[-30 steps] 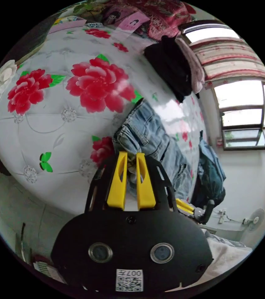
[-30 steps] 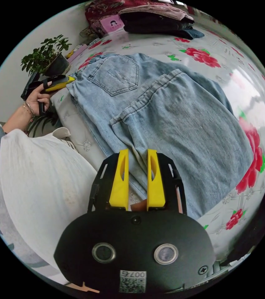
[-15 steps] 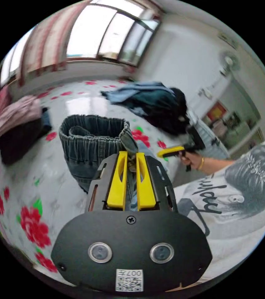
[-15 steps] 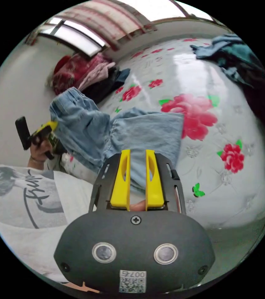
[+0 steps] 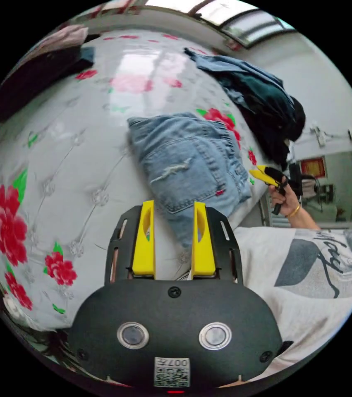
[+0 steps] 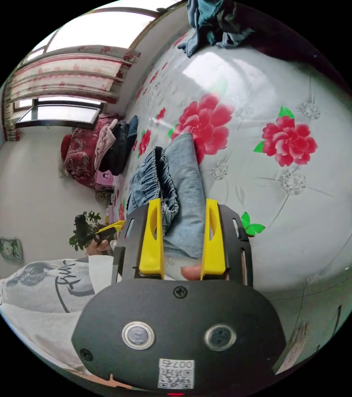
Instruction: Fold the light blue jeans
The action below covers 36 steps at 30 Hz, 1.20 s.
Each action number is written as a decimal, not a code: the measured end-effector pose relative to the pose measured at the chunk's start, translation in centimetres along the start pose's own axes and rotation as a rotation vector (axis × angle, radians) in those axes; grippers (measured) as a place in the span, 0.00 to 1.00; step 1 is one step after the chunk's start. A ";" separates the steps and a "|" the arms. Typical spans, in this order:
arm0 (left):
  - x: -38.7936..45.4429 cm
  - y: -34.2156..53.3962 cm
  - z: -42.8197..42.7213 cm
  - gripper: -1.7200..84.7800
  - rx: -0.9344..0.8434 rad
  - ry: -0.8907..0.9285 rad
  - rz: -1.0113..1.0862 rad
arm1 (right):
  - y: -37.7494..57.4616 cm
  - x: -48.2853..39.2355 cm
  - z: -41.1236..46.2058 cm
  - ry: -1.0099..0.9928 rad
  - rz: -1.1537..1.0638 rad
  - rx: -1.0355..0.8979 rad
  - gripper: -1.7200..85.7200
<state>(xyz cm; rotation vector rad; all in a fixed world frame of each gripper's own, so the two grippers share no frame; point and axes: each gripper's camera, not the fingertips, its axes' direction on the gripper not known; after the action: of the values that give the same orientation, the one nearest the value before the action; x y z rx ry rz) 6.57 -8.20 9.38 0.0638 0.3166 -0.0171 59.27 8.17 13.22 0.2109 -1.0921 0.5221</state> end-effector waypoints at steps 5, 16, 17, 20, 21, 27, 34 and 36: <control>-2.5 -2.7 5.1 0.20 -0.108 0.151 -0.080 | -4.2 0.3 2.9 0.101 0.017 -0.118 0.14; -3.2 -8.3 4.8 0.07 -0.162 0.242 0.077 | -11.4 -1.9 4.5 0.150 -0.039 -0.345 0.04; -3.2 -8.7 4.1 0.07 -0.149 0.248 0.086 | -12.5 -2.7 3.9 0.098 -0.041 -0.333 0.04; -3.5 -11.2 -0.6 0.06 -0.047 0.301 0.143 | -16.2 -6.3 3.3 0.000 -0.070 -0.301 0.03; -3.8 -12.7 -3.1 0.05 -0.002 0.314 0.167 | -17.2 -7.4 3.3 -0.014 -0.088 -0.299 0.03; -6.9 -19.4 -20.1 0.05 0.226 0.179 0.277 | -28.9 -22.5 5.2 -0.167 -0.335 -0.240 0.02; -14.0 -23.1 -42.1 0.09 0.537 -0.144 0.078 | -41.6 -45.8 12.2 -0.347 -0.595 -0.107 0.03; -16.5 -23.9 -43.9 0.11 0.554 -0.303 -0.082 | -43.8 -48.9 15.7 -0.305 -0.542 -0.060 0.04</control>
<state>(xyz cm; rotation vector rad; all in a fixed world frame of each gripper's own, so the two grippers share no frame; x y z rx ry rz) -23.38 -29.05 -28.56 0.5916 0.0029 -0.1942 51.50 -50.65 -19.06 0.5280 -1.2825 -0.0325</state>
